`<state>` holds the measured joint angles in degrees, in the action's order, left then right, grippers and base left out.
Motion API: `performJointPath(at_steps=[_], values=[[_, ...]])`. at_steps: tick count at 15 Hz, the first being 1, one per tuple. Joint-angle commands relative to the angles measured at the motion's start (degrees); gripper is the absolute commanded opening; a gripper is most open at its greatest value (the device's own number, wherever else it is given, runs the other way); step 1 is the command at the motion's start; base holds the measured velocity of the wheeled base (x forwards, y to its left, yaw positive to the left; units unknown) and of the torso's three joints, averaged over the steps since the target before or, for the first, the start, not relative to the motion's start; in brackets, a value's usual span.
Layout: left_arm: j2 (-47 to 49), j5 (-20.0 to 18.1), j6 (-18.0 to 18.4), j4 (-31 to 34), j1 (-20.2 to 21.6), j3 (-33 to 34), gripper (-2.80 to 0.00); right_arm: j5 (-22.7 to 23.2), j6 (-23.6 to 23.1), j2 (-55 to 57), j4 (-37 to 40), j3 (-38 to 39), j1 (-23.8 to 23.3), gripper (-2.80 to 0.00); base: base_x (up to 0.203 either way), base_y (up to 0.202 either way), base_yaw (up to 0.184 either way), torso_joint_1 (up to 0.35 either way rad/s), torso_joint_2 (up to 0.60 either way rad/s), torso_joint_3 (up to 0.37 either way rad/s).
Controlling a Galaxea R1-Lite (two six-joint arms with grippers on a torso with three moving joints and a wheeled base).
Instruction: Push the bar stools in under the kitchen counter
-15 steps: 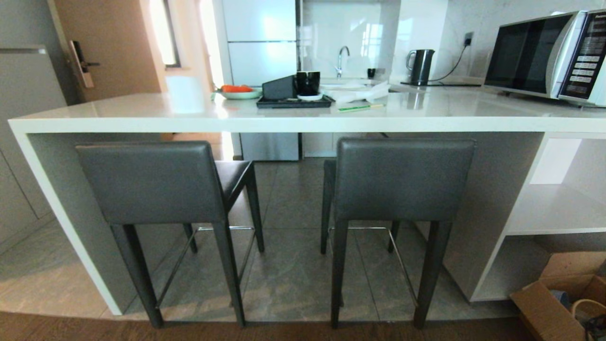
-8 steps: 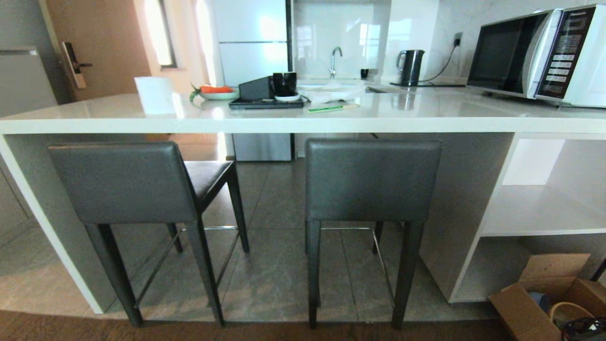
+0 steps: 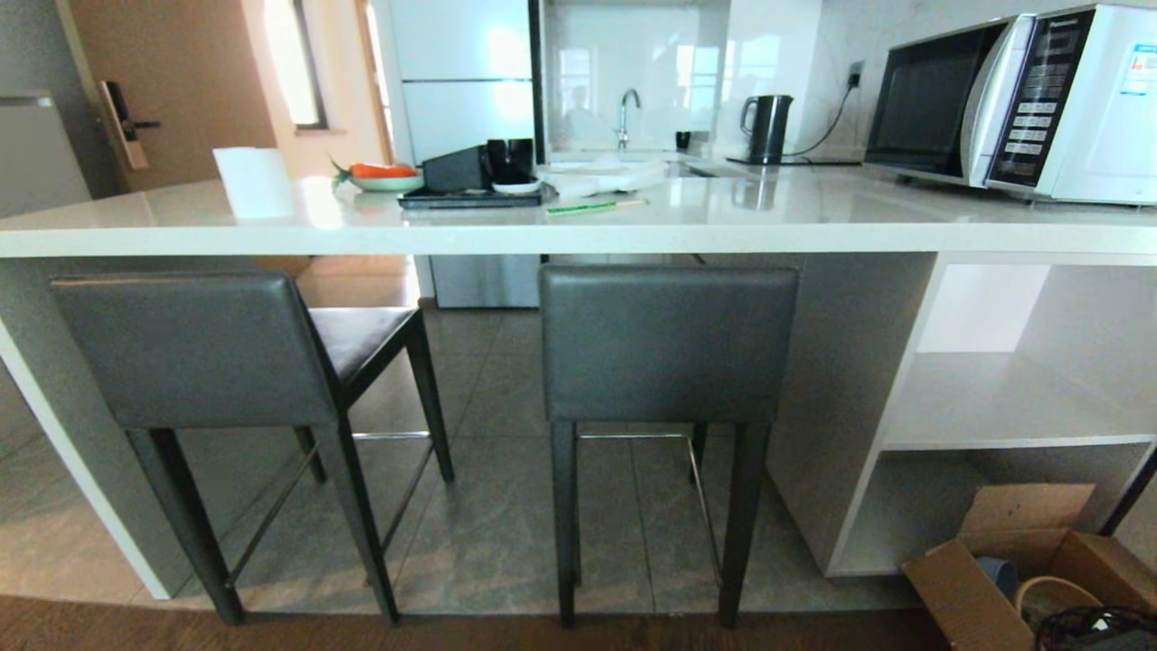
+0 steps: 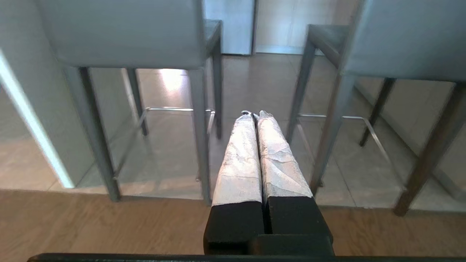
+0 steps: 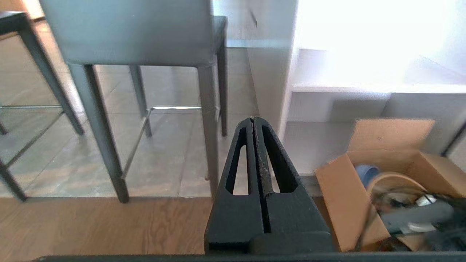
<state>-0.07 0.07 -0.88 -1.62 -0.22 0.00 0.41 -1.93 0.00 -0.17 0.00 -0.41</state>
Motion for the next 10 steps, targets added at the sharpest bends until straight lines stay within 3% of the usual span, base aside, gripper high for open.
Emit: performJointPath(at_steps=[1, 10], values=[[0.07, 0.01, 0.00, -0.05, 0.04, 0.53, -2.80, 0.02, 0.17, 0.09, -0.10, 0.53, 0.06, -2.80, 0.000, 0.000, 0.000, 0.000, 0.00, 0.000], [0.07, 0.01, 0.02, -0.05, 0.04, 0.53, -2.80, -0.06, 0.78, 0.09, -0.19, 0.53, 0.06, -2.80, 0.000, 0.000, 0.000, 0.000, 0.00, 0.000]])
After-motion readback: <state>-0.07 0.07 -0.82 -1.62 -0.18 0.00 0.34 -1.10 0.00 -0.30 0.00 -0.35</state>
